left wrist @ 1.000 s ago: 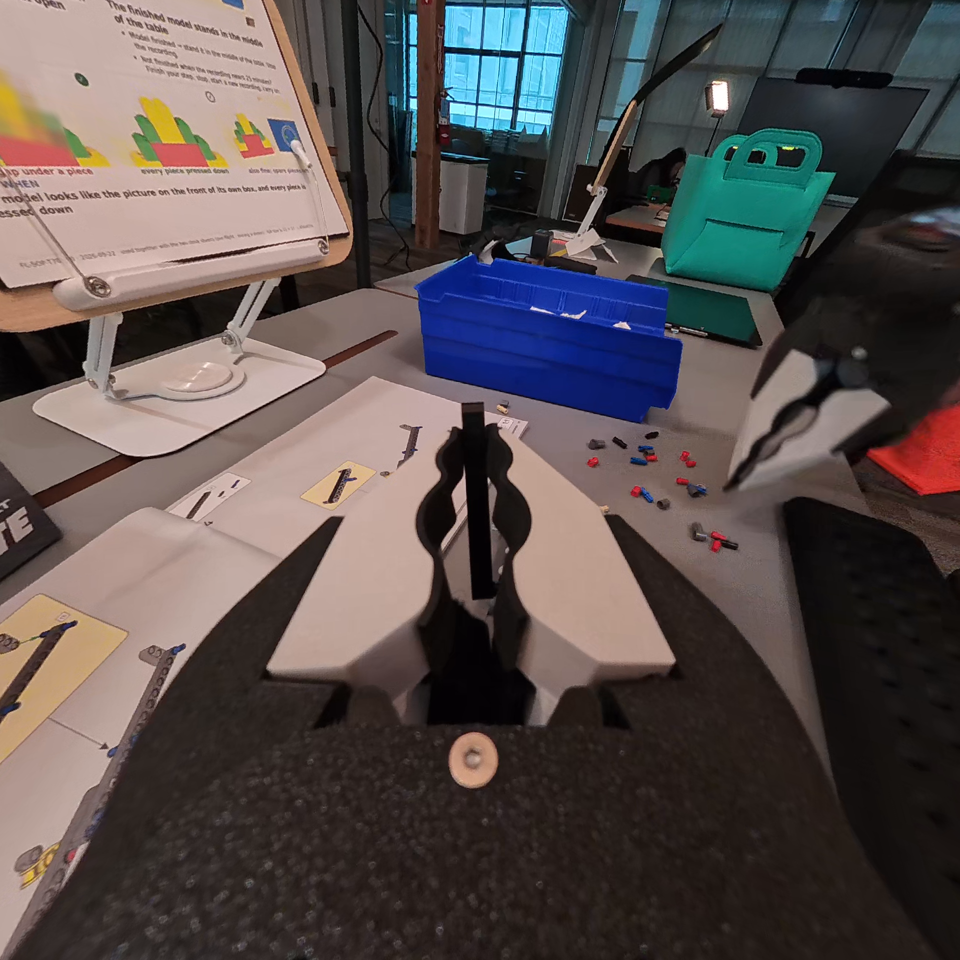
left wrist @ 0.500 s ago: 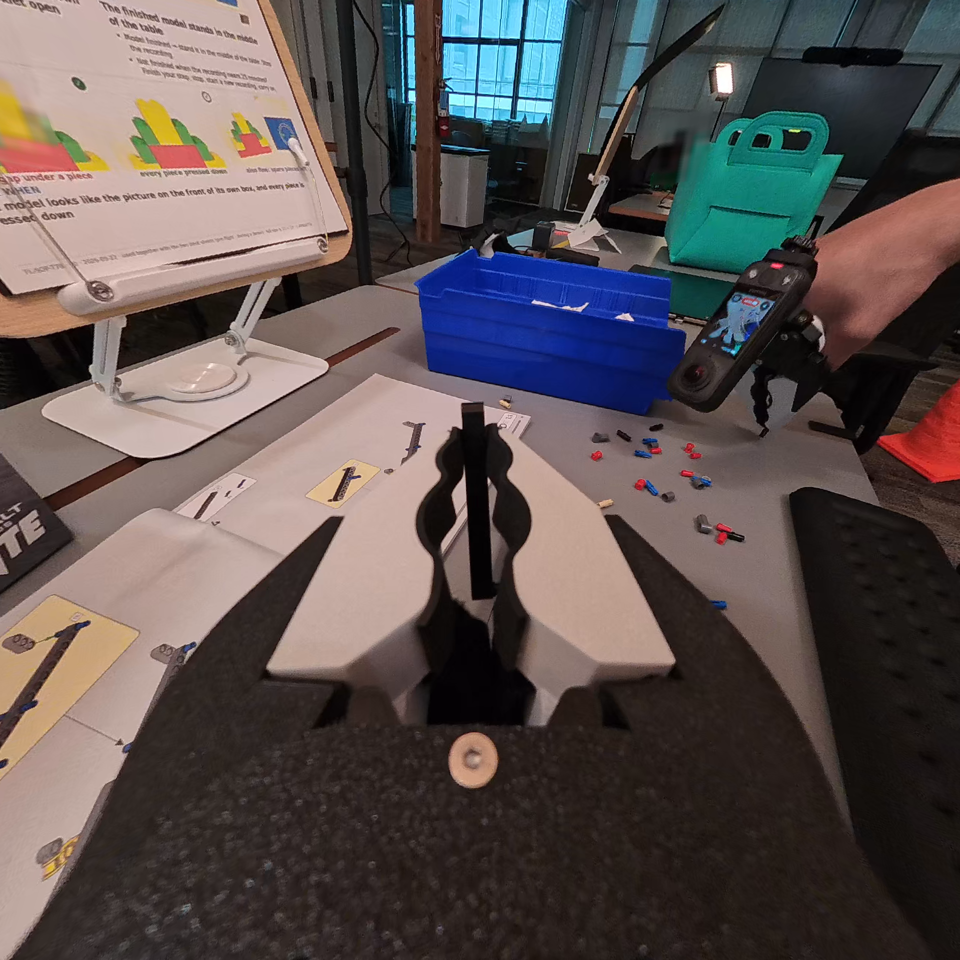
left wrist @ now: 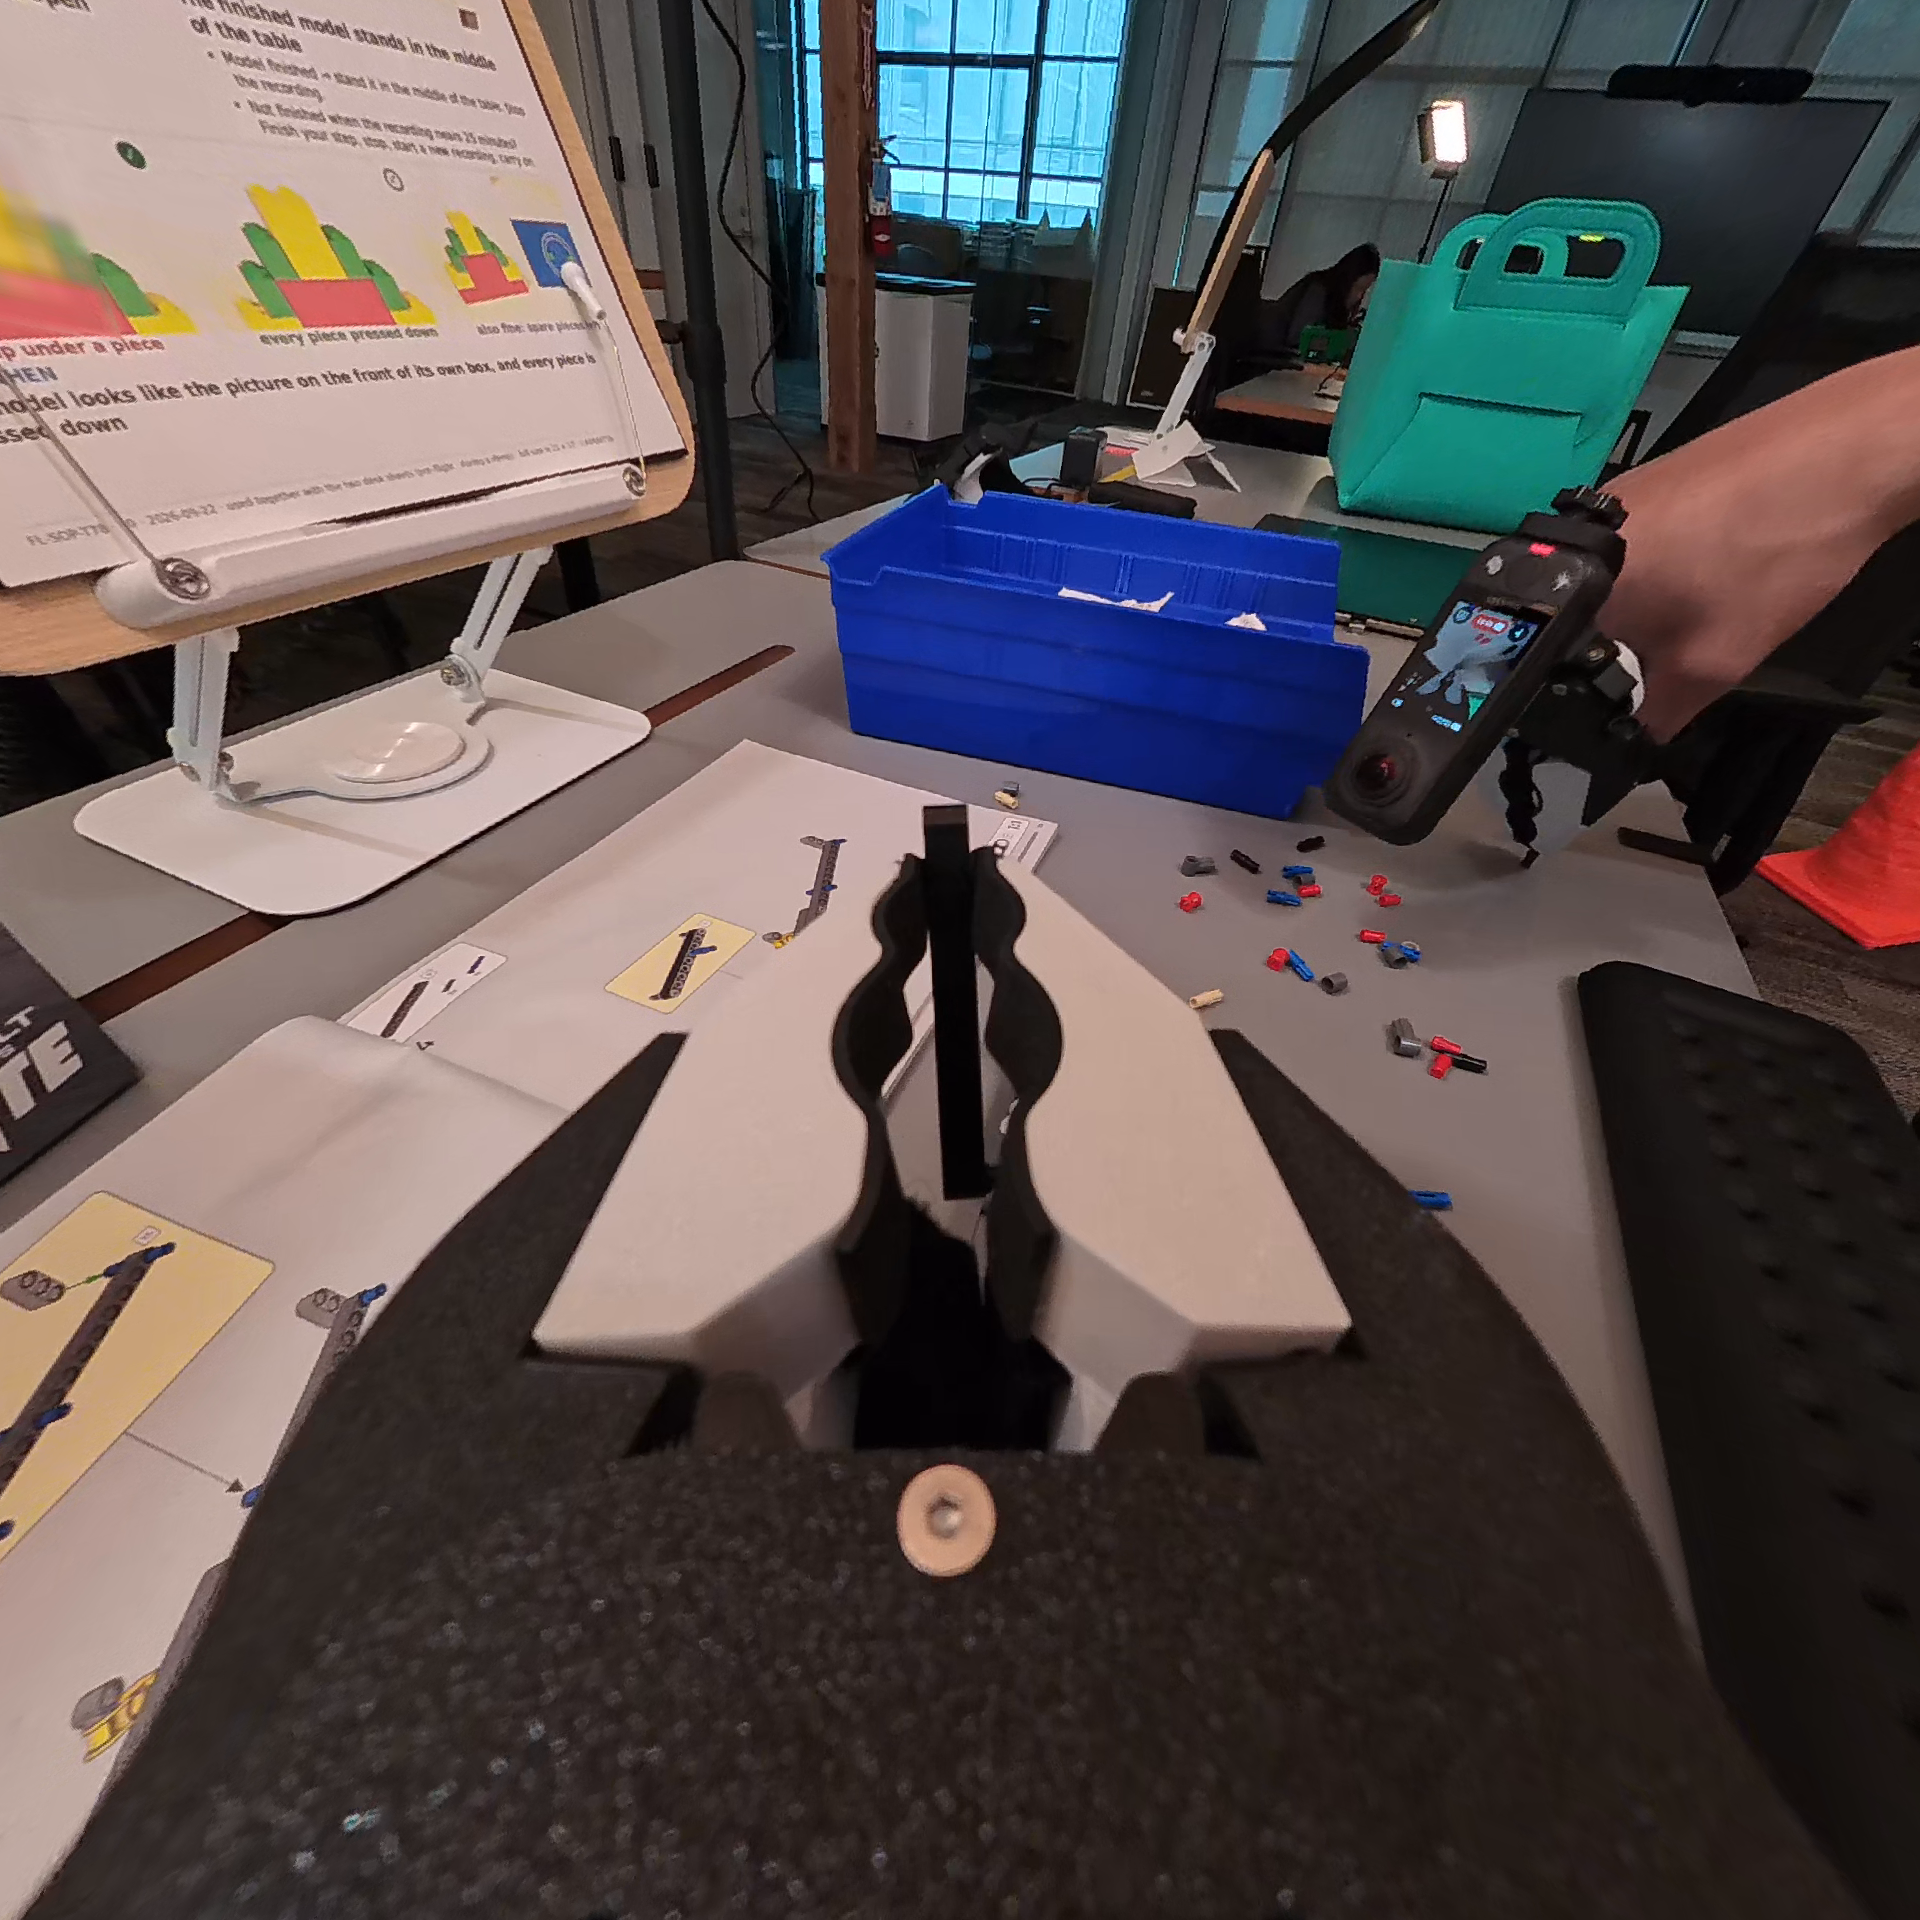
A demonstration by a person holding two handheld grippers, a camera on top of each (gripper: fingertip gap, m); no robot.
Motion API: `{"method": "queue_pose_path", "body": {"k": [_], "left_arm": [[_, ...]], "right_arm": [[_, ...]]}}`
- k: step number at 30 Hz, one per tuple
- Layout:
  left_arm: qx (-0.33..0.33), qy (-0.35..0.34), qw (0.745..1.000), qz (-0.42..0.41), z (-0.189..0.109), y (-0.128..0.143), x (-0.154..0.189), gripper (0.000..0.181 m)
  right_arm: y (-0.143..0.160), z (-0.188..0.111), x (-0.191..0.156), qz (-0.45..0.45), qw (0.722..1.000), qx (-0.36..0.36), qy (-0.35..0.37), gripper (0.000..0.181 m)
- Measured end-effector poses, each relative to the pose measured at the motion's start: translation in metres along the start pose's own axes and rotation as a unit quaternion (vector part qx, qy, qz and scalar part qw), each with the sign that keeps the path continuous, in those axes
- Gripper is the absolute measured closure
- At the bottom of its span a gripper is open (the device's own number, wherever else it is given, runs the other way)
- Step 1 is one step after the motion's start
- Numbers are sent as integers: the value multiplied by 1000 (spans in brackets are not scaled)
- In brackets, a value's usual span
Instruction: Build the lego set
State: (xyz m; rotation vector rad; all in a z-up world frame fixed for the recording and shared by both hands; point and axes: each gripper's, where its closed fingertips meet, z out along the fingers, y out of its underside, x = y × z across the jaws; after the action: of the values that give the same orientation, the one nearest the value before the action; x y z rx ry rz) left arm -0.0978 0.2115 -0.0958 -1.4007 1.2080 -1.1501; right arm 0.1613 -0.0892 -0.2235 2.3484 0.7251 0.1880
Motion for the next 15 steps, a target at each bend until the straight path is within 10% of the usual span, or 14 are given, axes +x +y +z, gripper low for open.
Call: {"method": "queue_pose_path", "body": {"k": [15], "left_arm": [[-7,6,1000,1,1,2,3,175]], "right_arm": [[-1,2,0,-12,1000,-9,3,181]]}}
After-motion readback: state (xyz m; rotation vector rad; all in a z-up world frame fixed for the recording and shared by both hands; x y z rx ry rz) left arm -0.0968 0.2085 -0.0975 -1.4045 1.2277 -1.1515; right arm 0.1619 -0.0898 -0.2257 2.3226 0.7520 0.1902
